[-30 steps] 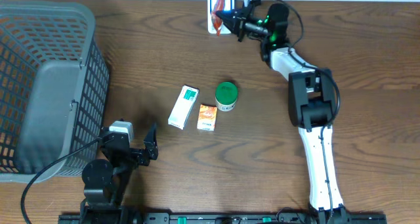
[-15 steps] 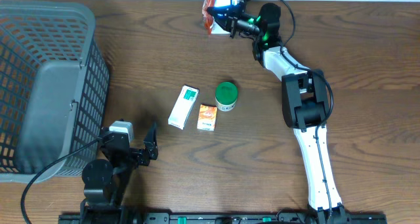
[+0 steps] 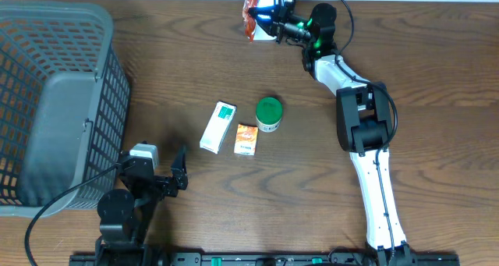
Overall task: Scan the item barcode
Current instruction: 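Hold the candy bar's barcode in front of the scanner window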
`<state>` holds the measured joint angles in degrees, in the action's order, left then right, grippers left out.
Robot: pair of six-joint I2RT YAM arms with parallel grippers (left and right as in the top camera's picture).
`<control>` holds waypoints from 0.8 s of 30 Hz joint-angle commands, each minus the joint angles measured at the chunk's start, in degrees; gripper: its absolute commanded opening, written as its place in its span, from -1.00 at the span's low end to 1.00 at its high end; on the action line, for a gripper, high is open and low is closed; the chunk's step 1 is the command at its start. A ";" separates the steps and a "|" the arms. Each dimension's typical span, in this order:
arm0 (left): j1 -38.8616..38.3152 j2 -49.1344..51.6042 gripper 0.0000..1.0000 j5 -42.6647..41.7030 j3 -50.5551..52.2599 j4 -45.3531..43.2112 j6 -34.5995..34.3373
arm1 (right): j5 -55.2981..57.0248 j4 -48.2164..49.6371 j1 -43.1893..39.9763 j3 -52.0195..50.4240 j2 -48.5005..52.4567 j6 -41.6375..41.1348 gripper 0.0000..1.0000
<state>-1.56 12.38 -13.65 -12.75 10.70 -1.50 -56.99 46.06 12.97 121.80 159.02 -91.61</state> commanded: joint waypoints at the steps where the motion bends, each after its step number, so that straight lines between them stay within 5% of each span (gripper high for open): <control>1: 0.15 -0.20 0.74 -0.70 0.17 0.00 -0.09 | -0.28 -0.24 -0.22 1.31 1.44 2.32 -0.99; 12: 0.15 -0.20 0.73 -0.70 0.17 0.00 -0.09 | -1.07 1.79 0.00 1.31 1.44 -2.71 -0.99; 17: 0.15 -0.20 0.74 -0.70 0.17 0.00 -0.09 | -4.02 8.59 0.35 1.31 1.44 -10.91 -0.99; 21: 0.15 -0.20 0.73 -0.70 0.17 0.00 -0.09 | -5.31 12.79 0.37 1.31 1.44 -25.83 -0.99; 24: 0.15 -0.20 0.73 -0.70 0.17 0.00 -0.09 | -6.95 12.92 0.37 1.42 0.83 -25.81 -0.98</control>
<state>-1.56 12.38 -13.65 -12.75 10.70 -1.50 -61.65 58.70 12.99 121.89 159.92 -110.83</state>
